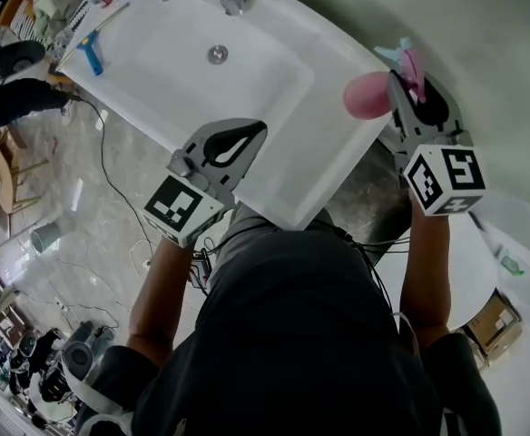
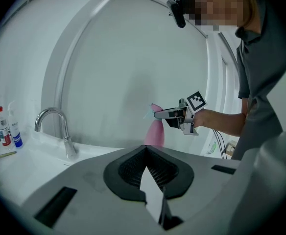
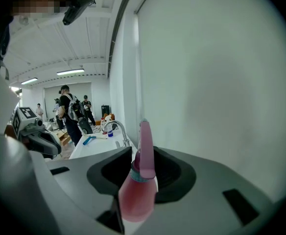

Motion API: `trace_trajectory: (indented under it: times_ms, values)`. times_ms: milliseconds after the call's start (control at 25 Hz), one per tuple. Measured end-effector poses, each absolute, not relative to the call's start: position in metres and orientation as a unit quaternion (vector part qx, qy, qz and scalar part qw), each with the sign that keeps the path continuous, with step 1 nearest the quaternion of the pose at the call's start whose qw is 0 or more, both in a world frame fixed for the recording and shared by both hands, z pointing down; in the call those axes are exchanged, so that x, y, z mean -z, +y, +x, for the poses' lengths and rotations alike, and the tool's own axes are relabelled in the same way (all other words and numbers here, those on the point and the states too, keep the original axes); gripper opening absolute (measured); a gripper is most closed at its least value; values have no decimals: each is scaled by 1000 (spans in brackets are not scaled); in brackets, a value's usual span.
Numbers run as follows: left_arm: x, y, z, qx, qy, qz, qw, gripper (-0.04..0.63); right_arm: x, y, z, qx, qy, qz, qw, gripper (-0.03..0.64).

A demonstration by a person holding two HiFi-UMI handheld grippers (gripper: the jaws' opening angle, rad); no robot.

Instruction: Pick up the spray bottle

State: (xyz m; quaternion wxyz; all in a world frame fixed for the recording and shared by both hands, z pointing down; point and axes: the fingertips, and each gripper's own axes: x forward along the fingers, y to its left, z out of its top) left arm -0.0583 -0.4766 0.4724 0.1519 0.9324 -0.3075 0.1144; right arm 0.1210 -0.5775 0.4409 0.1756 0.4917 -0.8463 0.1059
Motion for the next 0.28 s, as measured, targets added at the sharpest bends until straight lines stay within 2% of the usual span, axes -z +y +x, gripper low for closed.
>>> trace_trajectory:
  times_ms: [280]
  values:
    - [-469,-473,-43,-120,-307,930,164,5,-454,-574,121,-120,-851,476,187,133]
